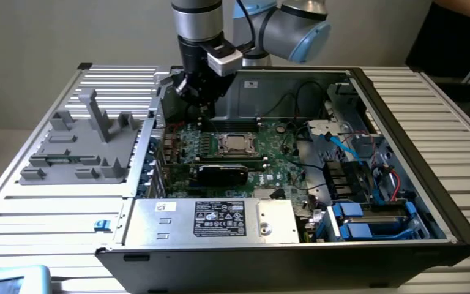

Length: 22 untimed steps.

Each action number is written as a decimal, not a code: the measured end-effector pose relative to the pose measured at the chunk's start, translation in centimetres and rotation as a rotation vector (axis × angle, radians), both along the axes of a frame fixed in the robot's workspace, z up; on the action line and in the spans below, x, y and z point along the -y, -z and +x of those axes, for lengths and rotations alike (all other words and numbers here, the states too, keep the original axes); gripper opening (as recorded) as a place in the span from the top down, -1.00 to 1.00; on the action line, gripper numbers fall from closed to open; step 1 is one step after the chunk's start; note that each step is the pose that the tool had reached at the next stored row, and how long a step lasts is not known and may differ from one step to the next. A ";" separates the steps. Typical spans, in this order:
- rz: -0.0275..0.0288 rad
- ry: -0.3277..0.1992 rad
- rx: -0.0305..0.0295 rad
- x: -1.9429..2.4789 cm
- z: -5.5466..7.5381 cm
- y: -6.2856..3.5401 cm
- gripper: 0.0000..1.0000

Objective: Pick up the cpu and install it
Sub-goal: 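Install the first cpu locking lever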

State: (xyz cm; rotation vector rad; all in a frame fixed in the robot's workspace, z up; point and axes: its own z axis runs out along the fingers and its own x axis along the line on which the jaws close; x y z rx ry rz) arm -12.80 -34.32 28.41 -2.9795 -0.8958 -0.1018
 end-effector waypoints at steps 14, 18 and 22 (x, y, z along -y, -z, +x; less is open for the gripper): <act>0.0000 0.195 0.0000 0.00 0.0 0.02 0.77; 0.0000 0.241 -0.0001 0.00 0.0 0.02 0.77; 0.0000 0.243 -0.0001 0.00 0.0 0.02 0.77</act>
